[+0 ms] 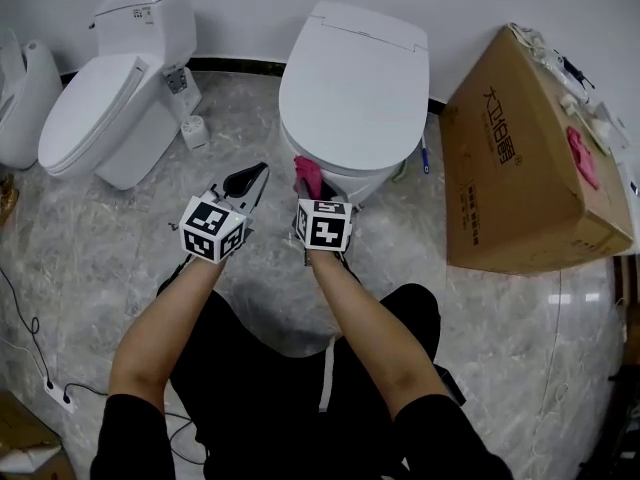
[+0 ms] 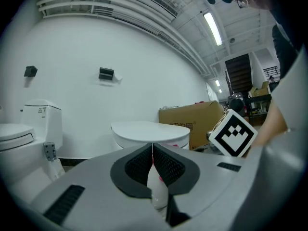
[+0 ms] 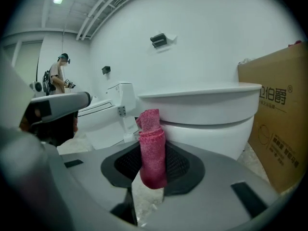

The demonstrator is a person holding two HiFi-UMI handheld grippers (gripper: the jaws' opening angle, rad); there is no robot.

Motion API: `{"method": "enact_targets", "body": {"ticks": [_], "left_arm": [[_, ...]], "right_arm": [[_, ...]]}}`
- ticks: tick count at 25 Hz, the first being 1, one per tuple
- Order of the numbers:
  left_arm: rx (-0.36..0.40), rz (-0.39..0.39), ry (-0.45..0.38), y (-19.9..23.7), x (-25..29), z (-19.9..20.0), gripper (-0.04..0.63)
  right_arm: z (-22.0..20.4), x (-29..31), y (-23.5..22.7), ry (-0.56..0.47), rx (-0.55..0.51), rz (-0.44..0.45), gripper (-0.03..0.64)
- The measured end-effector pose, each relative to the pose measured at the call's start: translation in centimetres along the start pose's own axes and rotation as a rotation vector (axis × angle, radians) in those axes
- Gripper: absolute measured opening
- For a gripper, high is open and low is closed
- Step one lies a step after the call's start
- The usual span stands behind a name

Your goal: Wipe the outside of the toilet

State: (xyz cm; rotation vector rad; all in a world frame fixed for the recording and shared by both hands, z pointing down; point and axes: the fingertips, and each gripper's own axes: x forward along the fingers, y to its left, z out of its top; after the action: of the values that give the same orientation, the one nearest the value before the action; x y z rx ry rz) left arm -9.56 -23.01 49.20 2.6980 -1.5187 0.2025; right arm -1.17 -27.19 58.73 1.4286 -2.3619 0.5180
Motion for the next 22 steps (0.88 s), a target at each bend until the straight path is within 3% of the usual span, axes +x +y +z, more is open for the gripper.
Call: {"method": "enact_targets", "body": {"ticks": [5,22], "left_arm": [[-0.056,-0.022,0.02,-1.2,1.7,-1.0,0.02],[-0.021,-0.11,0.011,-4.2,2.9,-0.9,0.02]], "right_arm": [[-0.2,-1.6,-2.0,0.032,-0.024,0.0,0.132],[-1.6,-4.8,-11.1,0.128,-0.049,-0.033,0.133]]}}
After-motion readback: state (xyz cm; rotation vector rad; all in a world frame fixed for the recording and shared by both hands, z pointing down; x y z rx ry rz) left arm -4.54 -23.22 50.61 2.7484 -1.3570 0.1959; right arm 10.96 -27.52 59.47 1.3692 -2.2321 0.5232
